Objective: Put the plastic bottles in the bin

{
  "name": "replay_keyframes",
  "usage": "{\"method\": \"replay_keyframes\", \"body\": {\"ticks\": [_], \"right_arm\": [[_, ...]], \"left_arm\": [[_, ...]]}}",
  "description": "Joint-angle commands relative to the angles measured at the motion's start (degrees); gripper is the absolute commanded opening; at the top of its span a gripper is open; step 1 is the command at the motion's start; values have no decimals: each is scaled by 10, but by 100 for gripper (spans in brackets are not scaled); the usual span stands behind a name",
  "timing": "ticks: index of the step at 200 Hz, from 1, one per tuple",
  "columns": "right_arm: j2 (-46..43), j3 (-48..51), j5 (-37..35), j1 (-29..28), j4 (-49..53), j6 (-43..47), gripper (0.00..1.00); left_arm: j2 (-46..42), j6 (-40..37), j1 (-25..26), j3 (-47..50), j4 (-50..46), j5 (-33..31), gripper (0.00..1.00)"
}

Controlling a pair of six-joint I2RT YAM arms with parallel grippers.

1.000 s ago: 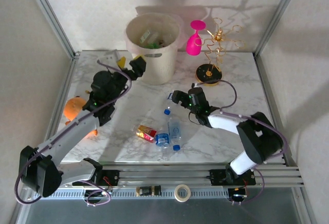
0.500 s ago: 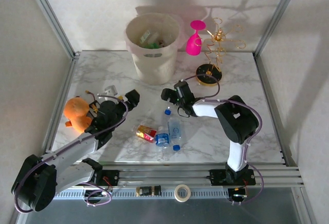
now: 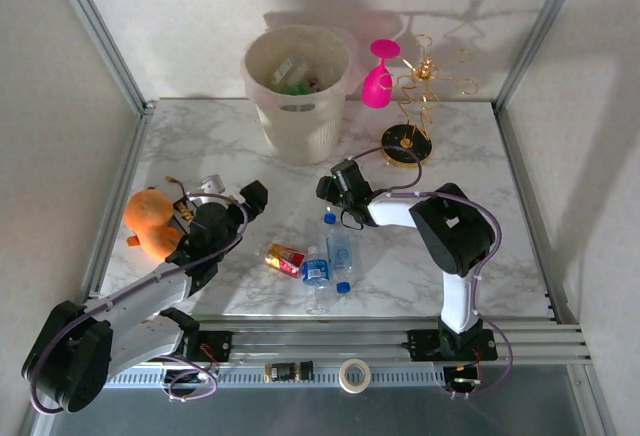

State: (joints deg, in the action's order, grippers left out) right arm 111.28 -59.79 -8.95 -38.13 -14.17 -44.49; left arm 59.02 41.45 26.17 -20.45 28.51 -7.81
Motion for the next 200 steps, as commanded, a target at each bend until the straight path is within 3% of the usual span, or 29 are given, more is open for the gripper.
{"method": "replay_keyframes", "body": {"ticks": [1, 24, 80, 154, 200], "right_arm": [[-3, 3, -5, -5, -9, -3, 58], [-16, 9, -2, -5, -17, 7, 50], [-87, 4, -21, -5, -13, 66, 44], [-219, -56, -52, -4, -30, 200, 42], [-247, -125, -44, -4, -53, 264, 41]], "left_arm": [[-18, 10, 2, 11, 23, -23, 100], [-23, 10, 2, 12, 18, -29, 99], [-22, 15, 2, 20, 17, -28, 100], [-7, 5, 1, 27, 28, -24, 99], [-8, -6, 1, 30, 27, -22, 99]]}}
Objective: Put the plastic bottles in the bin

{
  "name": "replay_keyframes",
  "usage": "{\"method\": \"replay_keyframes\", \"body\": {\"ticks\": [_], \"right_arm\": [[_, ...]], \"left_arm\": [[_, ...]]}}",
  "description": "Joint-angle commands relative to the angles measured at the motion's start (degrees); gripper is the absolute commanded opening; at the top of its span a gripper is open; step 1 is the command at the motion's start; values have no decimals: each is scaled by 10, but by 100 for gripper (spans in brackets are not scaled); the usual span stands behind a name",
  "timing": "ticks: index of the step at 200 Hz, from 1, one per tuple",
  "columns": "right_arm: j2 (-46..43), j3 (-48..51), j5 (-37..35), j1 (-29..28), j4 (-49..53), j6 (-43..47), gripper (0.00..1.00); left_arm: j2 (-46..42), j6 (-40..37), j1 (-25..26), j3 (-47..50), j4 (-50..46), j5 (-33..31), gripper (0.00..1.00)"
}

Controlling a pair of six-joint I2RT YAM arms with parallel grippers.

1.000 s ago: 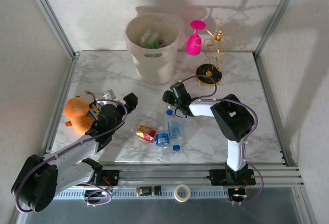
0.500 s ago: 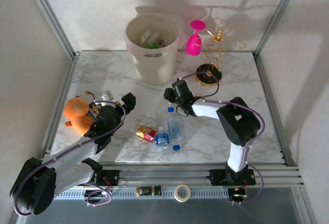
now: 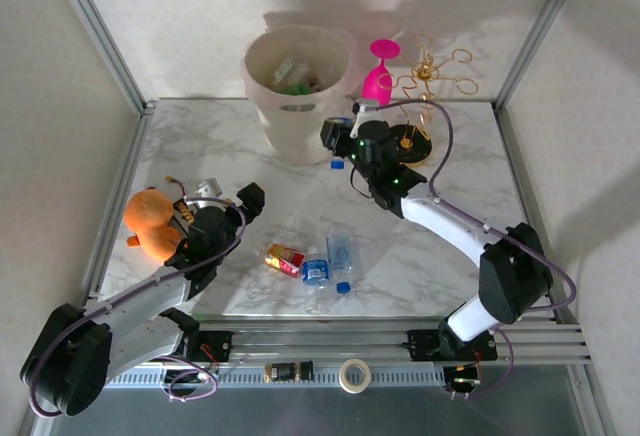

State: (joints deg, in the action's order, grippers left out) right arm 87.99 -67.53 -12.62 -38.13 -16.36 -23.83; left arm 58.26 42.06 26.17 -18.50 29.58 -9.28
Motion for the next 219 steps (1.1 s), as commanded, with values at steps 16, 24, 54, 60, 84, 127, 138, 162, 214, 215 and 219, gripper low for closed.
{"method": "replay_keyframes", "body": {"ticks": [16, 24, 54, 60, 84, 127, 138, 162, 214, 215, 219], "right_arm": [[-6, -77, -3, -4, -43, 80, 41], [3, -92, -2, -3, -50, 91, 41], [56, -172, 10, -1, -73, 117, 41], [70, -192, 13, 1, -75, 120, 41], [133, -273, 25, 8, -79, 130, 41], [273, -455, 43, 23, -39, 133, 41], [306, -499, 48, 23, -24, 139, 41], [365, -568, 46, 24, -3, 156, 41], [433, -637, 35, 25, 24, 179, 44], [434, -637, 35, 25, 23, 180, 44], [435, -637, 34, 25, 22, 180, 46]], "left_arm": [[-6, -15, 1, 15, 13, -9, 100], [-9, -16, 1, 17, 11, -8, 100], [-23, -21, 1, 24, -3, -7, 100], [-26, -21, 1, 26, -6, -7, 100], [-41, -19, 1, 37, -11, -5, 100], [-61, -20, 0, 47, -30, 6, 100], [-66, -21, 0, 48, -38, 11, 100], [-79, -17, 1, 52, -53, 15, 100], [-103, -13, 0, 80, -59, 23, 100], [-103, -13, 0, 80, -60, 23, 100], [-104, -15, 0, 78, -63, 26, 100]]}}
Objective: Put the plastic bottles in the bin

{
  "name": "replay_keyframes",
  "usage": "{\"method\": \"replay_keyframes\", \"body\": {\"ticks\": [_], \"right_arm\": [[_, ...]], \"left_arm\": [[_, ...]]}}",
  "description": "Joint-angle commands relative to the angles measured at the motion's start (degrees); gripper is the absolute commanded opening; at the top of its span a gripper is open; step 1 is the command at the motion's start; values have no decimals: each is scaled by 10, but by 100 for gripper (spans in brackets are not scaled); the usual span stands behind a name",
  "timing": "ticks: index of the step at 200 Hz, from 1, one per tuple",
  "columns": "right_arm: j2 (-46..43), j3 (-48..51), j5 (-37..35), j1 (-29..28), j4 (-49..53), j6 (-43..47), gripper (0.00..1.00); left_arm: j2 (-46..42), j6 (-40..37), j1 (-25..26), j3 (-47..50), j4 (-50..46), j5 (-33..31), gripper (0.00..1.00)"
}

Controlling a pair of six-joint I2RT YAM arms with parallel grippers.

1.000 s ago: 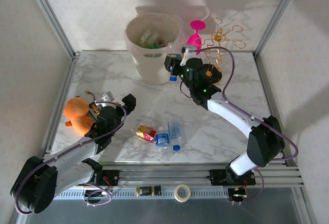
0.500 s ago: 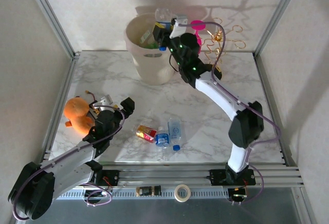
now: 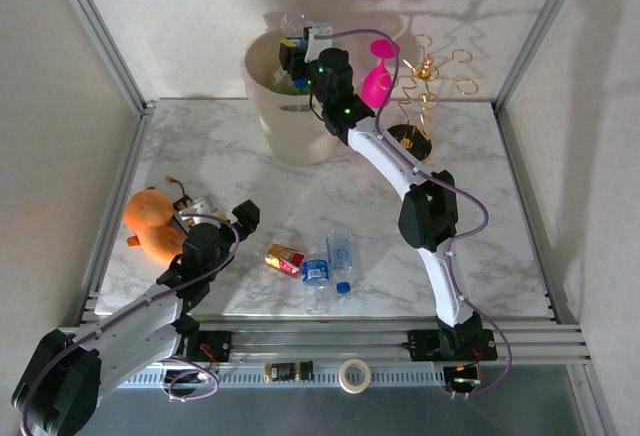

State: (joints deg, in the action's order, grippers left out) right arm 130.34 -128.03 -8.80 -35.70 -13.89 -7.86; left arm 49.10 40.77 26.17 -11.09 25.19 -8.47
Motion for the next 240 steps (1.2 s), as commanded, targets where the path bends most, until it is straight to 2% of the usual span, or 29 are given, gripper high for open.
{"method": "replay_keyframes", "body": {"ticks": [1, 12, 47, 78, 102, 146, 179, 240], "right_arm": [[12, -32, -6, 1, -4, 21, 46], [15, -31, -10, 1, -8, 22, 56], [6, -31, -16, 1, -12, 24, 98], [-30, -22, -12, 0, 8, 43, 99], [-85, 34, -8, -2, 10, 50, 99], [-221, 231, -23, -5, -45, 44, 99], [-302, 358, -78, -5, -48, 39, 99], [-439, 621, -147, -5, -104, 4, 99]], "left_arm": [[-13, -2, 0, 3, -20, 18, 100], [-14, -8, 0, 0, -30, 26, 100], [-19, 3, 1, -7, -47, 32, 99], [-17, 31, 1, -1, -30, 27, 100], [-11, 37, 1, -10, -34, 25, 99], [-2, 48, 2, -38, -83, 40, 100], [-9, 73, 10, -46, -132, 65, 99], [-32, 138, 56, -99, -310, 74, 100]]}}
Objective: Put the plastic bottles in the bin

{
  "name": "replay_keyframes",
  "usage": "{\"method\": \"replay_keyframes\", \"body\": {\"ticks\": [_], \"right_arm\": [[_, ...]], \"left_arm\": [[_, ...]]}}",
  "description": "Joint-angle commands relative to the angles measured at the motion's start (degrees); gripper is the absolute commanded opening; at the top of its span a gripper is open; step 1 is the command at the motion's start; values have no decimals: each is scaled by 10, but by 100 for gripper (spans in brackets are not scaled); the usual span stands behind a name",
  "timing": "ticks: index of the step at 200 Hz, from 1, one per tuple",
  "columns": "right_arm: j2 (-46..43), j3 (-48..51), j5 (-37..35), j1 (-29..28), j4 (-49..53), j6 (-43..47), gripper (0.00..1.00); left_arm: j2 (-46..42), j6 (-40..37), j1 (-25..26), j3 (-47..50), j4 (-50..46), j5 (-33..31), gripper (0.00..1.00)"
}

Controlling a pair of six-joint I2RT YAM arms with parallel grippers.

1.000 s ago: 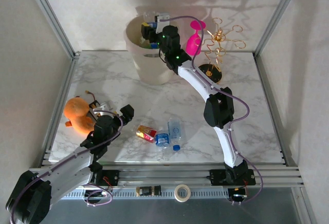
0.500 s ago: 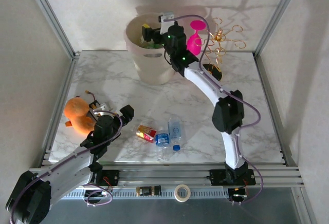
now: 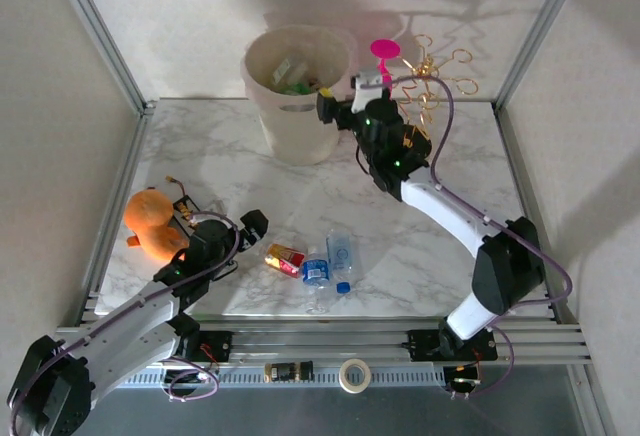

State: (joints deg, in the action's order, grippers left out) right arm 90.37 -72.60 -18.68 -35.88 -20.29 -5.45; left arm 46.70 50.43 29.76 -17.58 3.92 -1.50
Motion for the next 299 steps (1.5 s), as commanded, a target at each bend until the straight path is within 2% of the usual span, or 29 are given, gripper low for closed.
{"method": "replay_keyframes", "body": {"ticks": [1, 26, 69, 117, 158, 194, 278, 299], "right_arm": [[-41, 69, -48, -3, -40, -20, 99], [-52, 115, -71, -2, -30, -34, 99], [-30, 131, -108, -1, 42, -69, 99], [-53, 198, -106, -1, 32, -95, 99], [-97, 257, -104, -1, 14, -108, 99], [-125, 292, -103, -1, 17, -128, 99], [-192, 364, -101, -1, -5, -154, 99], [-202, 369, -106, -1, -5, -152, 99]], "left_arm": [[-9, 43, 22, -34, -100, 4, 100], [-4, 100, 54, -36, -134, 1, 100], [3, 182, 110, -32, -170, -25, 100], [58, 228, 150, -45, -147, -40, 100], [143, 221, 176, -88, -125, -54, 100], [211, 218, 178, -105, -71, -40, 100], [364, 172, 179, -186, -46, -58, 99], [394, 164, 179, -201, -39, -69, 95]]}}
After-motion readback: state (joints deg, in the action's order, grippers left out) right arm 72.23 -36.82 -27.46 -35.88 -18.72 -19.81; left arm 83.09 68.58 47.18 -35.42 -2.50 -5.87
